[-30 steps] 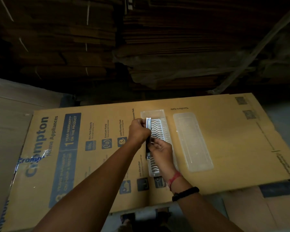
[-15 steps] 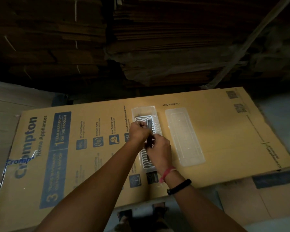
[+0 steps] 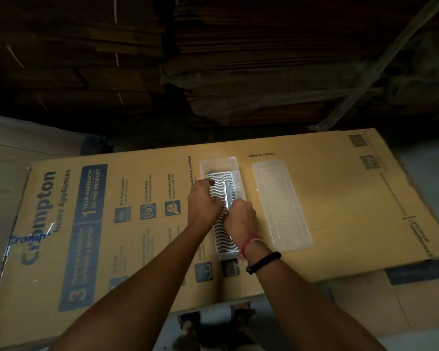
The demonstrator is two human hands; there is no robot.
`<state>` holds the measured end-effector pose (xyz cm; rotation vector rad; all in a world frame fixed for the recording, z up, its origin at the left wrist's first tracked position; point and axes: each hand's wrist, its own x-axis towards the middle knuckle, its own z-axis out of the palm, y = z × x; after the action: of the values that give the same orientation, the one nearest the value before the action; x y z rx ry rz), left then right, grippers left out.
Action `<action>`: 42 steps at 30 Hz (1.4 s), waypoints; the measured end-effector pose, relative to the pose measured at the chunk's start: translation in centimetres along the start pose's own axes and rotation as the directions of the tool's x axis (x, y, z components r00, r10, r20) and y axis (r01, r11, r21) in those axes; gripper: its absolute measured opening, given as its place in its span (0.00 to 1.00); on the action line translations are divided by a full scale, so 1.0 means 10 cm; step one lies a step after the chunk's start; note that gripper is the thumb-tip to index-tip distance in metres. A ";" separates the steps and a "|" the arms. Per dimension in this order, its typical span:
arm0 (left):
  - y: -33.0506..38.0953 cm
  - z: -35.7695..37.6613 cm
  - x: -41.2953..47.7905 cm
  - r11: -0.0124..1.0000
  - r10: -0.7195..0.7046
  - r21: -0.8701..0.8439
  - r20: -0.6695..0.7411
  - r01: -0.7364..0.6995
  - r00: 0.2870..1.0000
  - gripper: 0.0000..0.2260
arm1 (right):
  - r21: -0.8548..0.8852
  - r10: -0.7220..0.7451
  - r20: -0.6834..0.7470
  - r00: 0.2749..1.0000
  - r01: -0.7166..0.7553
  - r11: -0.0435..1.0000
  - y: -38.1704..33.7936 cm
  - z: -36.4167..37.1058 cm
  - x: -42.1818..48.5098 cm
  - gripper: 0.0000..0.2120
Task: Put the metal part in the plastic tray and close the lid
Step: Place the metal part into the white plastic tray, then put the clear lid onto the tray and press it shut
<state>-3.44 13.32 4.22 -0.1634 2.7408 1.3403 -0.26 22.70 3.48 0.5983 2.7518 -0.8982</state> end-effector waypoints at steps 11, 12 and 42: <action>-0.36 0.01 0.02 0.954 0.063 0.290 0.064 -0.079 0.996 0.23 | -0.138 -0.091 0.056 0.994 0.098 0.986 -0.07 0.15 0.27 0.06; -0.37 0.01 0.03 0.955 0.060 0.288 0.061 -0.076 0.996 0.23 | -0.150 -0.096 0.058 0.994 0.104 0.983 -0.07 0.16 0.28 0.06; -0.32 0.19 0.04 0.961 0.084 0.259 0.055 -0.096 0.995 0.25 | -0.179 0.073 -0.125 0.990 -0.095 0.979 0.99 -0.45 0.75 0.26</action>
<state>-3.33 12.82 0.47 0.0091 2.8840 0.9714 -3.02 35.09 -0.33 0.7481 2.8464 -0.5980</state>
